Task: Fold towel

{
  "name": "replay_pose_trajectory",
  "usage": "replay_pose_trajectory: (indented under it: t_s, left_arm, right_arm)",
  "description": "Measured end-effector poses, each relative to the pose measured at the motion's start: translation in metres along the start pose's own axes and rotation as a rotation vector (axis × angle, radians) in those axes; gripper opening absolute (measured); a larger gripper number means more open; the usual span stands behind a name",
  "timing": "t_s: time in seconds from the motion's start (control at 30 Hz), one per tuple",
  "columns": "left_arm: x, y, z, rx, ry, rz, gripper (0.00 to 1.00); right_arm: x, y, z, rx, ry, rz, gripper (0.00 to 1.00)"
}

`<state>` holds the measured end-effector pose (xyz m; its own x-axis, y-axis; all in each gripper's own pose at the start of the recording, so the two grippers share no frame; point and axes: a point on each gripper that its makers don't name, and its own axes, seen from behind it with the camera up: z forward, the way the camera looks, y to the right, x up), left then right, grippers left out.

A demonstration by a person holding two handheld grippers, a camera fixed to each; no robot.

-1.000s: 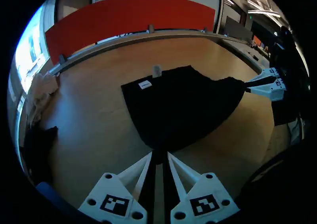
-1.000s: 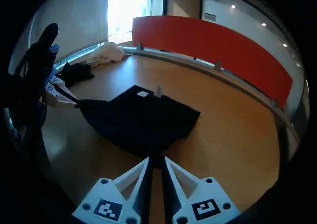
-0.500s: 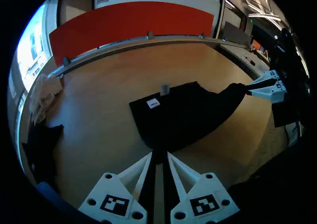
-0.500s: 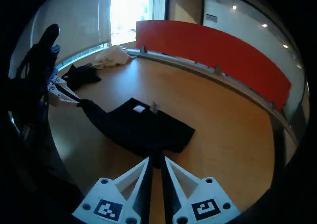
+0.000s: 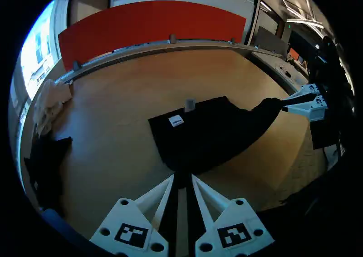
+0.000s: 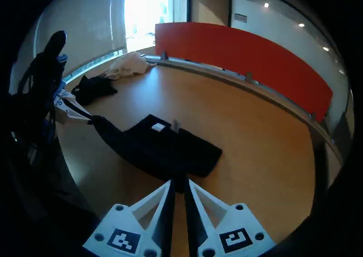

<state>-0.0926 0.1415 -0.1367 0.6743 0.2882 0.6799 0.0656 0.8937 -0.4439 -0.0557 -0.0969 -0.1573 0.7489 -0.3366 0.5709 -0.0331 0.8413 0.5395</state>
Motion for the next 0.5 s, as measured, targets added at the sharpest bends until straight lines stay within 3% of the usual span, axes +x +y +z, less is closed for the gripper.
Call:
replay_pose_trajectory:
  t_s: [0.2, 0.5]
  left_arm:
    - [0.005, -0.002, 0.004, 0.002, 0.003, -0.014, 0.11]
    - [0.020, -0.010, 0.026, 0.019, 0.007, -0.025, 0.11]
  right_arm:
    - [0.001, 0.004, 0.004, -0.002, -0.006, -0.001, 0.13]
    - [0.003, 0.021, 0.026, -0.013, -0.031, 0.006, 0.13]
